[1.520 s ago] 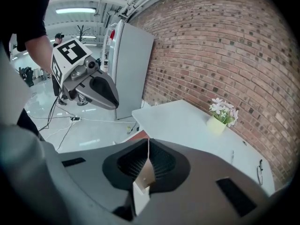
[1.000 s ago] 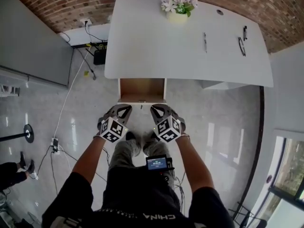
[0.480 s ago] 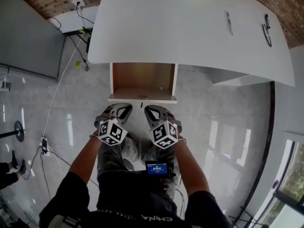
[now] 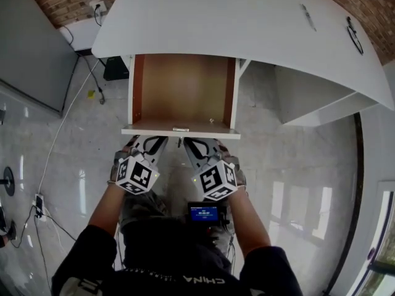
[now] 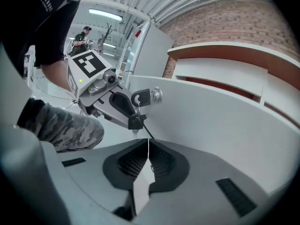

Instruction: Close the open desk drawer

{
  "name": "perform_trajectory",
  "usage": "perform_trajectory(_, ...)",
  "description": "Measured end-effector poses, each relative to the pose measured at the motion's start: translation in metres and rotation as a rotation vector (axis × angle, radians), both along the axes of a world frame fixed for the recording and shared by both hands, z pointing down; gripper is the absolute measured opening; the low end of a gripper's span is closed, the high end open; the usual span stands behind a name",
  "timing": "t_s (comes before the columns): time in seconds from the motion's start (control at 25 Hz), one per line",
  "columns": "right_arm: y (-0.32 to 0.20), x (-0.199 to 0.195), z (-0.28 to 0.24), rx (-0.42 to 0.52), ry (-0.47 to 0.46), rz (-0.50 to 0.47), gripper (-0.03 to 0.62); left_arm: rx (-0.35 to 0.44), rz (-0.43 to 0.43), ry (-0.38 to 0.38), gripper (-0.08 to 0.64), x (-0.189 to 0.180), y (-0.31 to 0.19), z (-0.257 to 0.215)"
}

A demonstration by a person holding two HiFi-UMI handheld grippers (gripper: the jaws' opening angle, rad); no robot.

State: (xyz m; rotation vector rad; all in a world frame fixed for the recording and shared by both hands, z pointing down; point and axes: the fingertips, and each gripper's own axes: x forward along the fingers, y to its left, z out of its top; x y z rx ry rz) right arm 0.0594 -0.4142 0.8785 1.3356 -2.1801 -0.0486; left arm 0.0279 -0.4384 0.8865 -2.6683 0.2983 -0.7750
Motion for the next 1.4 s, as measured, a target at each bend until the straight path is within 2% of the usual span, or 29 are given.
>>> perform_trajectory(0.08,0.001,-0.004,-0.002,0.005,0.015,-0.014,0.015,0.049,-0.003,-0.008,0.012,-0.003,-0.004,0.003)
perform_trajectory(0.2,0.003,-0.008,-0.007,-0.001,0.092,-0.041,0.015,0.111,-0.002,-0.048,0.012,-0.007,-0.007,0.004)
perform_trajectory(0.36,0.004,-0.006,-0.012,-0.014,0.232,-0.033,0.016,0.099,-0.034,-0.082,0.012,-0.011,-0.006,-0.001)
perform_trajectory(0.48,0.009,-0.001,-0.014,-0.034,0.274,-0.01,0.016,0.102,-0.049,-0.106,0.012,-0.015,-0.001,-0.011)
perform_trajectory(0.84,0.007,0.006,-0.018,0.0,0.276,0.03,0.015,0.092,-0.063,-0.089,0.012,-0.015,-0.001,-0.02)
perform_trajectory(1.04,0.004,0.007,-0.026,0.016,0.218,0.031,0.017,0.077,-0.047,-0.067,0.012,-0.014,-0.002,-0.027)
perform_trajectory(1.2,-0.001,0.007,-0.036,0.027,0.209,0.027,0.018,0.079,-0.04,-0.051,0.012,-0.014,-0.005,-0.037)
perform_trajectory(1.4,-0.009,0.013,-0.063,0.078,0.139,0.032,0.047,0.091,-0.031,0.014,0.012,-0.01,-0.013,-0.061)
